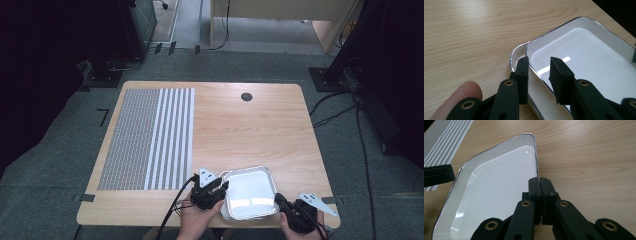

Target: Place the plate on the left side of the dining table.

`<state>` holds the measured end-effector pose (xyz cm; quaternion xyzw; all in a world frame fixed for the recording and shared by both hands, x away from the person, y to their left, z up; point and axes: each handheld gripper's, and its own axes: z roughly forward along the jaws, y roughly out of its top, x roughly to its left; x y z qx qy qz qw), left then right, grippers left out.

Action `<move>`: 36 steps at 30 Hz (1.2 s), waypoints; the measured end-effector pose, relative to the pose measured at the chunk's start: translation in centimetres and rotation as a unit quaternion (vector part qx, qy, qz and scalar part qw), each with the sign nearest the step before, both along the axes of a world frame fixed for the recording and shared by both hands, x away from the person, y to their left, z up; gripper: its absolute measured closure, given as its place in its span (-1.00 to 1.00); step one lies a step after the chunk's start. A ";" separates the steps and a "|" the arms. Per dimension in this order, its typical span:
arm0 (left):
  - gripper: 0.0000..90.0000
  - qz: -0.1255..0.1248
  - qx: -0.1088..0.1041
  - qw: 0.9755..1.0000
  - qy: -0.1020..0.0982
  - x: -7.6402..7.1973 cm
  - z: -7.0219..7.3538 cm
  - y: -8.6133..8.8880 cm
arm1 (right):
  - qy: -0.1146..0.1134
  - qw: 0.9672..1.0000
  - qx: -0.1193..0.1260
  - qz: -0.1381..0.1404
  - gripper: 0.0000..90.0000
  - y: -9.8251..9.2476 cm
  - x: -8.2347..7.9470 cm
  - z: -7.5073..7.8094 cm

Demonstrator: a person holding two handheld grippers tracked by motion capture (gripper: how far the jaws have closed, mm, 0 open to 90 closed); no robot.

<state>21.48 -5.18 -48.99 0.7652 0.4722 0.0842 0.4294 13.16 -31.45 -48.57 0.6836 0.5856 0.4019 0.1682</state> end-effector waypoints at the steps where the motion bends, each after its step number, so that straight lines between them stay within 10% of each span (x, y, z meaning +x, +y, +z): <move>1: 0.54 0.002 0.002 1.000 0.001 0.1 -0.1 -0.1 | 0.000 1.000 -0.001 -0.001 1.00 0.0 -0.1 -0.1; 36: 0.87 -0.004 0.046 0.999 0.013 3.1 -0.2 -2.0 | 0.005 1.000 -0.028 0.004 1.00 0.5 0.0 -0.4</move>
